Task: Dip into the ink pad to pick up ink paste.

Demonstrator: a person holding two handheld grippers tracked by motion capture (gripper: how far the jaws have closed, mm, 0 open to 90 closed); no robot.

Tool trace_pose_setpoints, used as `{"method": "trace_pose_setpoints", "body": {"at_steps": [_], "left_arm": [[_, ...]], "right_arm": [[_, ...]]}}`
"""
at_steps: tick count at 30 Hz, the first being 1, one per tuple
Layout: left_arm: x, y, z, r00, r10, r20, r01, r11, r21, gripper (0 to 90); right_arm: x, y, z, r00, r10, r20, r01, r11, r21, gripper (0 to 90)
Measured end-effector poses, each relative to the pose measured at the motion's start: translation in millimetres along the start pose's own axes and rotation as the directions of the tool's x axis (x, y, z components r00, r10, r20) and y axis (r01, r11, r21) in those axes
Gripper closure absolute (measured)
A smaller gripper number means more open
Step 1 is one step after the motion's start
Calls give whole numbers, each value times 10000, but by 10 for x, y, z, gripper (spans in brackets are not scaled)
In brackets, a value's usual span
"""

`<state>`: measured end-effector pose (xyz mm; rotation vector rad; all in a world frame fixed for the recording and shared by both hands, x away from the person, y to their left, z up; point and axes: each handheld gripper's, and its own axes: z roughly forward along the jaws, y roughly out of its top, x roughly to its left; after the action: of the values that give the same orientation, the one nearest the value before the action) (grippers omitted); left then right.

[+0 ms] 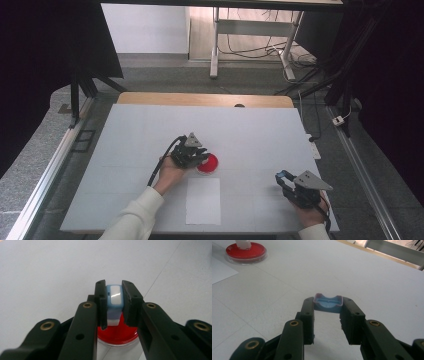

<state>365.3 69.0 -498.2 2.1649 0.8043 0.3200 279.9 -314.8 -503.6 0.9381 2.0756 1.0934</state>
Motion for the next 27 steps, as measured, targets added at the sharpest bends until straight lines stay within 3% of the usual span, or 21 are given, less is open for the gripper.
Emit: {"method": "trace_pose_setpoints", "body": {"at_steps": [21,27], "left_arm": [[-12,-22,28,9999,120,-55,-119,9998,151,755],[-41,-11,32,9992,332,-201,-327,9991,259,755]], "right_arm": [[3,2,-4,10000,-5,-1,5,10000,-17,652],[4,3,-6,10000,-17,5,17,10000,-17,652]]}}
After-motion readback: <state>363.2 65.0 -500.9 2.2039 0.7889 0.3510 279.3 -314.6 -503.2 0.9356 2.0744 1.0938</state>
